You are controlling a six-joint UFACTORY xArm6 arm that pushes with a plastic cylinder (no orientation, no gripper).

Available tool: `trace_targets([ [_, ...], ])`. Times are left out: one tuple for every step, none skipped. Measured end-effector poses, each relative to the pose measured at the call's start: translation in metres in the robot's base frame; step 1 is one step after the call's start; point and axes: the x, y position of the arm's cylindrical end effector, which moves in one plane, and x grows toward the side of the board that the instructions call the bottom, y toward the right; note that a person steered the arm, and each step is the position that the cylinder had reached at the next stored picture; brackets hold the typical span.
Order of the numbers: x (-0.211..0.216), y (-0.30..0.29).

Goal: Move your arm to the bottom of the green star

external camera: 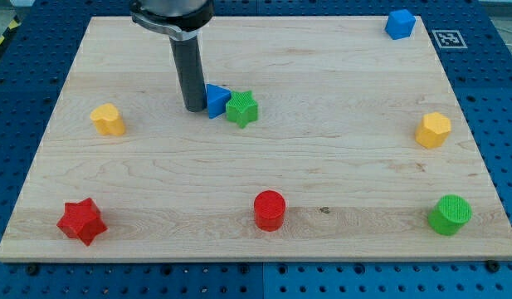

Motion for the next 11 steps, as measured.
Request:
trace_targets([
  [-0.006,-0.02],
  [-0.034,-0.028],
  [-0.038,-0.019],
  [-0.043,-0.005],
  [-0.049,0.037],
  [-0.039,0.074],
  [-0.027,0.127],
  [0.013,0.165],
  [0.064,0.149],
  [0.088,0.111],
  [0.078,0.06],
])
